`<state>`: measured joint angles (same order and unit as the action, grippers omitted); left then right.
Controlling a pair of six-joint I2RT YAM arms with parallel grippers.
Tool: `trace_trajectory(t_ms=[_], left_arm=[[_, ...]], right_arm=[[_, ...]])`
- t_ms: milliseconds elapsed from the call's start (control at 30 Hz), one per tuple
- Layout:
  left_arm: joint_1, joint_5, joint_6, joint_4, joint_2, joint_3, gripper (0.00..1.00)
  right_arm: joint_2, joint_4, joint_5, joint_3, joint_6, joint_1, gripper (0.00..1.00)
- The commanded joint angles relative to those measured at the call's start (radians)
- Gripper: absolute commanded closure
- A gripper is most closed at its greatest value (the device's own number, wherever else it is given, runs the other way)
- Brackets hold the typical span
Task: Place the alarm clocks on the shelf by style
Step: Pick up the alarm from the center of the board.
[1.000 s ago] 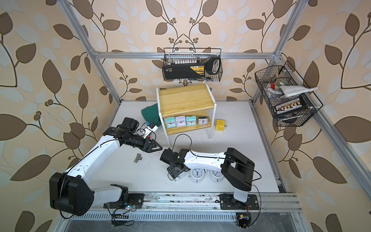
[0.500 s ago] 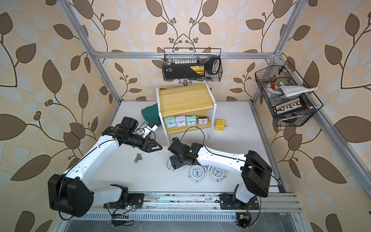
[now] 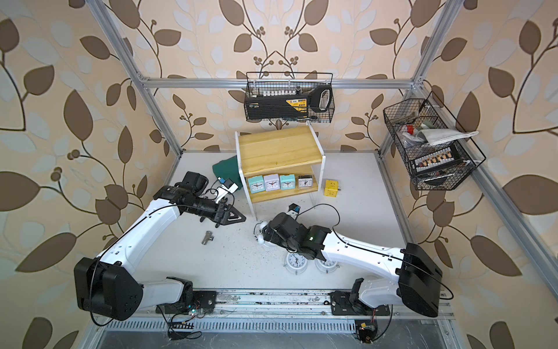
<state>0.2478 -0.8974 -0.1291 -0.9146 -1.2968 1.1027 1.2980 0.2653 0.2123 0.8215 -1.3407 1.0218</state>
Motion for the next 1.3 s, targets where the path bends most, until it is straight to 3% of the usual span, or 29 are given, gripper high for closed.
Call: trace_trajectory(t_ms=[0,433,833,1267], left_arm=[[-0.001,-0.031,0.027,0.047,0.032,-0.018,0.17],[0.080,0.058,0.092,0.129,-0.010,-0.047,0.14],[0.145,0.206,0.097,0.155,-0.024,-0.057,0.14],[0.187,0.212,0.093,0.152,-0.053,-0.041,0.14]], right_arm=[[-0.023,-0.229,0.077,-0.056,-0.231,0.012,0.37],[0.108,-0.616,0.083,-0.130,-0.491,0.027,0.38],[0.063,-0.673,0.183,-0.151,-0.506,0.058,0.40],[0.090,-0.702,0.185,-0.110,-0.488,0.087,0.40]])
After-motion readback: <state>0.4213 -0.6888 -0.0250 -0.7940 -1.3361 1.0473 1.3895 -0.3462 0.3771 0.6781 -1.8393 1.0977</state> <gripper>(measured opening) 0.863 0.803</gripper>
